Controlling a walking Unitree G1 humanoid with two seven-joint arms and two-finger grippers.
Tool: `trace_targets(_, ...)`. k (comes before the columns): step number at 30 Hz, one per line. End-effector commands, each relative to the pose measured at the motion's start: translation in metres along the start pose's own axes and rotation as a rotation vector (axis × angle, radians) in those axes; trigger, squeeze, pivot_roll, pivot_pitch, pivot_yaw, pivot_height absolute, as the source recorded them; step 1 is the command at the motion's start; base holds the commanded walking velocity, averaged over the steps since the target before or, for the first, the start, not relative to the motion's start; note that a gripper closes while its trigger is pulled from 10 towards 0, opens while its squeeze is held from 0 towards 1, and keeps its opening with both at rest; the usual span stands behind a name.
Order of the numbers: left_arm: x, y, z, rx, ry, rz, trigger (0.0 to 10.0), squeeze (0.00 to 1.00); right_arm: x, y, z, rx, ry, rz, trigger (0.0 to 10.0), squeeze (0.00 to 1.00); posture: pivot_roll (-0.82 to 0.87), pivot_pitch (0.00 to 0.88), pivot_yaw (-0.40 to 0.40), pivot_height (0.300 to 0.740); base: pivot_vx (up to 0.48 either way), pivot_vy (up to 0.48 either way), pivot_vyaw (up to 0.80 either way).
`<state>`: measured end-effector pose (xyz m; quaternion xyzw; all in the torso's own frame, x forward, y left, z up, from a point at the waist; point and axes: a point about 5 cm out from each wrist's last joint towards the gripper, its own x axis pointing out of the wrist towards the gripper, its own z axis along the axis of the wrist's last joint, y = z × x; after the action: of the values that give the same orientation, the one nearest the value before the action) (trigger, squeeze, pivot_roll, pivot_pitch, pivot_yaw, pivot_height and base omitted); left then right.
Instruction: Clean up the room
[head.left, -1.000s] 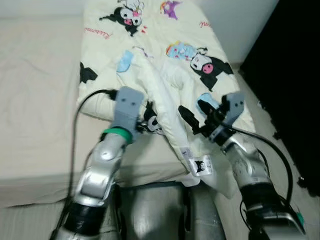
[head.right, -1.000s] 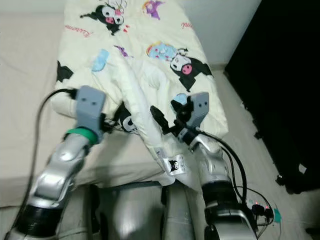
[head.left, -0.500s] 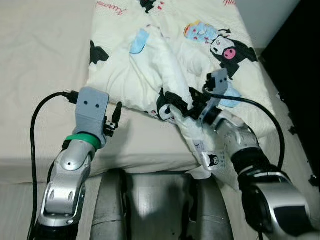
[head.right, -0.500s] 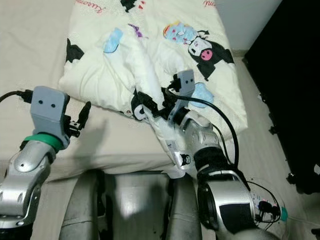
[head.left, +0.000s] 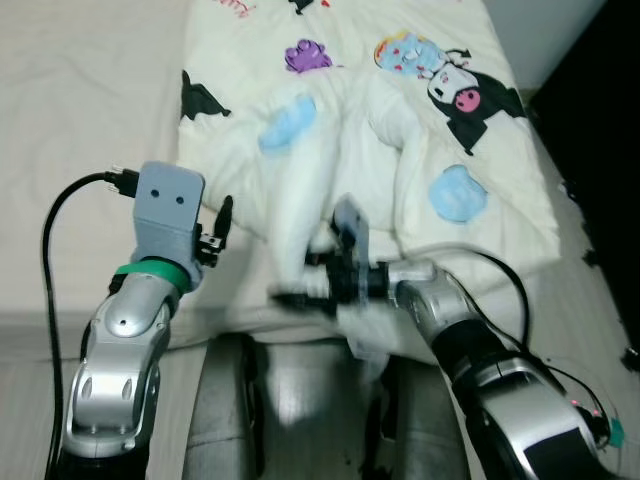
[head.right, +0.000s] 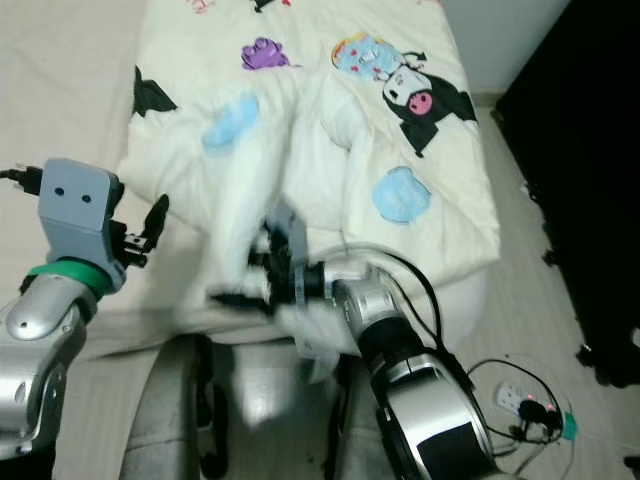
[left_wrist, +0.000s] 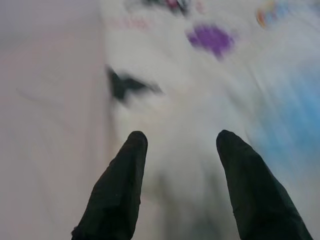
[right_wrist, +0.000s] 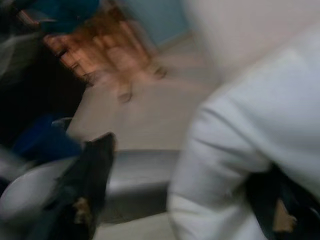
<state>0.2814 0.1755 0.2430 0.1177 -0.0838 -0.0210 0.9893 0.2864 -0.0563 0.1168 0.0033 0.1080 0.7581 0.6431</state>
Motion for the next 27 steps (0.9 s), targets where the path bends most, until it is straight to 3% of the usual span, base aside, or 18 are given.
trace_targets(1, -0.002, 0.006, 0.001, -0.013, 0.002, 0.012, 10.0, 0.00, 0.013, 0.012, 0.005, -0.005, -0.011, 0.118, 10.0, 0.00, 0.13, 0.280, 0.021, 0.591, 0.000, 0.000, 0.00)
trace_targets(3, 0.009, 0.031, 0.035, 0.016, -0.107, 0.033, 10.0, 0.00, 0.019, 0.068, -0.007, 0.090, -0.009, 0.321, 10.0, 0.00, 0.11, 0.263, 0.017, 0.591, 0.000, 0.000, 0.00)
trace_targets(4, 0.009, 0.031, 0.035, 0.016, -0.107, 0.033, 10.0, 0.00, 0.019, 0.068, -0.007, 0.090, -0.009, 0.321, 10.0, 0.00, 0.11, 0.263, 0.017, 0.591, 0.000, 0.000, 0.00)
trace_targets(5, 0.011, 0.039, 0.048, 0.039, -0.146, 0.023, 10.0, 0.00, 0.018, 0.086, -0.014, 0.131, -0.005, 0.370, 10.0, 0.00, 0.10, 0.252, 0.016, 0.591, 0.000, 0.000, 0.00)
trace_targets(7, 0.011, 0.039, 0.056, 0.052, -0.164, -0.015, 10.0, 0.00, 0.017, 0.094, -0.017, 0.194, -0.028, 0.381, 10.0, 0.00, 0.10, 0.243, 0.016, 0.591, 0.000, 0.000, 0.00)
trace_targets(8, 0.011, 0.039, 0.056, 0.052, -0.164, -0.015, 10.0, 0.00, 0.017, 0.094, -0.017, 0.194, -0.028, 0.381, 10.0, 0.00, 0.10, 0.243, 0.016, 0.591, 0.000, 0.000, 0.00)
trace_targets(9, 0.010, 0.029, 0.056, 0.063, -0.164, -0.096, 10.0, 0.00, 0.020, 0.092, -0.017, 0.210, -0.052, 0.362, 10.0, 0.00, 0.09, 0.233, 0.017, 0.591, 0.000, 0.000, 0.00)
trace_targets(12, 0.002, -0.021, 0.034, 0.033, -0.101, -0.342, 10.0, 0.00, 0.030, 0.051, 0.004, 0.176, -0.186, 0.232, 10.0, 0.00, 0.07, 0.212, 0.016, 0.591, 0.000, 0.000, 0.00)
trace_targets(13, 0.002, -0.021, 0.034, 0.033, -0.101, -0.342, 10.0, 0.00, 0.030, 0.051, 0.004, 0.176, -0.186, 0.232, 10.0, 0.00, 0.07, 0.212, 0.016, 0.591, 0.000, 0.000, 0.00)
trace_targets(14, -0.001, -0.033, 0.028, 0.024, -0.085, -0.397, 10.0, 0.00, 0.032, 0.040, 0.012, 0.167, -0.225, 0.198, 10.0, 0.00, 0.07, 0.212, 0.016, 0.591, 0.000, 0.000, 0.00)
trace_targets(16, -0.010, -0.066, 0.005, 0.006, -0.007, -0.589, 10.0, 0.00, 0.042, 0.011, 0.031, 0.135, -0.318, 0.014, 10.0, 0.00, 0.05, 0.198, 0.013, 0.591, 0.000, 0.000, 0.00)
trace_targets(17, -0.010, -0.066, 0.005, 0.006, -0.007, -0.589, 10.0, 0.00, 0.042, 0.011, 0.031, 0.135, -0.318, 0.014, 10.0, 0.00, 0.05, 0.198, 0.013, 0.591, 0.000, 0.000, 0.00)
trace_targets(19, -0.015, -0.084, -0.012, 0.029, 0.052, -0.689, 10.0, 0.00, 0.049, -0.001, 0.039, 0.117, -0.358, -0.136, 10.0, 0.00, 0.06, 0.192, 0.011, 0.591, 0.000, 0.000, 0.00)
trace_targets(21, -0.015, -0.084, -0.012, 0.029, 0.052, -0.689, 10.0, 0.00, 0.049, -0.001, 0.039, 0.117, -0.358, -0.136, 10.0, 0.00, 0.06, 0.192, 0.011, 0.591, 0.000, 0.000, 0.00)
trace_targets(22, -0.008, -0.094, -0.025, 0.041, 0.085, -0.658, 10.0, 0.00, 0.045, 0.003, 0.039, 0.097, -0.377, -0.256, 10.0, 0.00, 0.05, 0.189, 0.006, 0.591, 0.000, 0.000, 0.00)
trace_targets(25, -0.005, -0.097, -0.029, 0.042, 0.092, -0.635, 10.0, 0.00, 0.040, 0.006, 0.037, 0.088, -0.376, -0.305, 10.0, 0.00, 0.04, 0.189, 0.005, 0.591, 0.000, 0.000, 0.00)
trace_targets(26, 0.000, -0.104, -0.034, 0.071, 0.096, -0.581, 10.0, 0.00, 0.020, 0.021, 0.025, 0.096, -0.350, -0.379, 10.0, 0.00, 0.03, 0.192, 0.001, 0.591, 0.000, 0.000, 0.00)
trace_targets(27, 0.002, -0.106, -0.035, 0.079, 0.098, -0.546, 10.0, 0.00, 0.013, 0.029, 0.018, 0.119, -0.339, -0.398, 10.0, 0.00, 0.02, 0.195, -0.001, 0.591, 0.000, 0.000, 0.00)
